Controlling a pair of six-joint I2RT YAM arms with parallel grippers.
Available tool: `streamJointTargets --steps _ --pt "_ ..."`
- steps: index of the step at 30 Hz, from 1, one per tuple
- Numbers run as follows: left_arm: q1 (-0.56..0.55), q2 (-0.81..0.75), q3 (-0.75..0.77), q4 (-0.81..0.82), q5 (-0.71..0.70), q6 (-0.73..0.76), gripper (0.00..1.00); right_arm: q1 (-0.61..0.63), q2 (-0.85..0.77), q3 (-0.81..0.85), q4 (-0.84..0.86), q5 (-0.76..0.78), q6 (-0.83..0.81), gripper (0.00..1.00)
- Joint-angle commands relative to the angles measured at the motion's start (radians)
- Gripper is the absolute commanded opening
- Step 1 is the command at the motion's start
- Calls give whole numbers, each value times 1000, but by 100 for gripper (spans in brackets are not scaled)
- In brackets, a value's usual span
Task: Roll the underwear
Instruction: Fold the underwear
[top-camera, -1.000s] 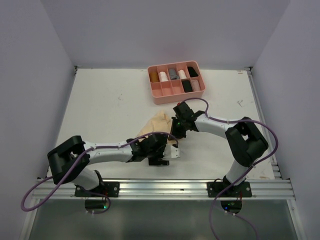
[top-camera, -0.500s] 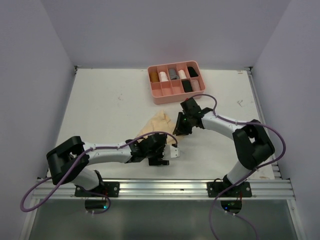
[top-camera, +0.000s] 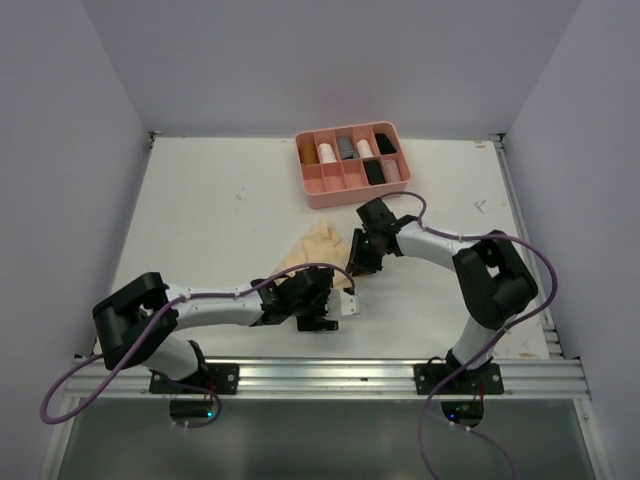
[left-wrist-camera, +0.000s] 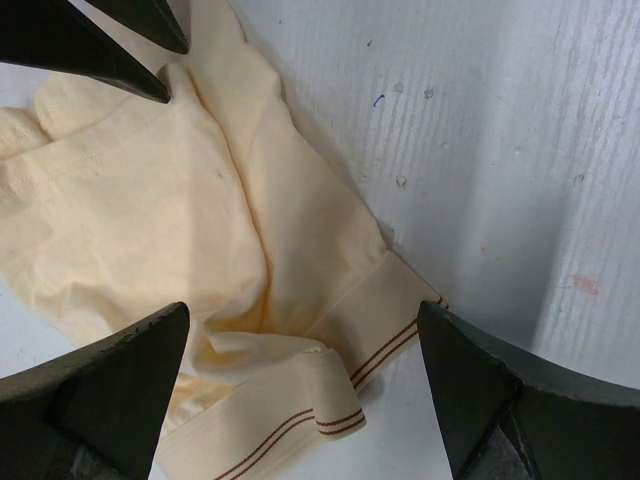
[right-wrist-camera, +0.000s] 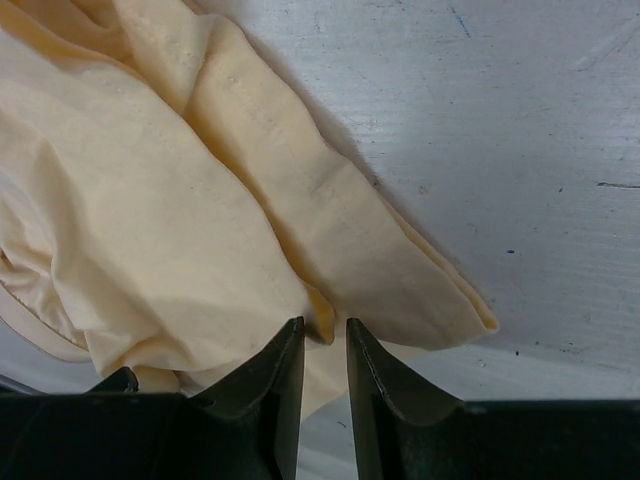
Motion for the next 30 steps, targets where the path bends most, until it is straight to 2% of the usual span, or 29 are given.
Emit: streamJointTargets --steps 1,4,5,11,28,30 --pt "2 -23 -17 -4 11 -24 100 0 12 39 1 -18 -20 27" --pt "2 -31 -21 -18 13 -24 100 0 18 49 6 -25 -26 19" --pt "2 -45 -28 -27 17 -21 100 0 18 55 5 -25 -28 13" --pt "2 -89 -41 -71 27 -7 100 -3 21 66 -2 -36 -42 0" --pt "2 -91 -44 -76 27 -14 100 -74 -76 51 -58 -93 -76 0" --pt "4 -91 -44 -74 27 -16 100 -74 -53 57 -66 -113 -73 9"
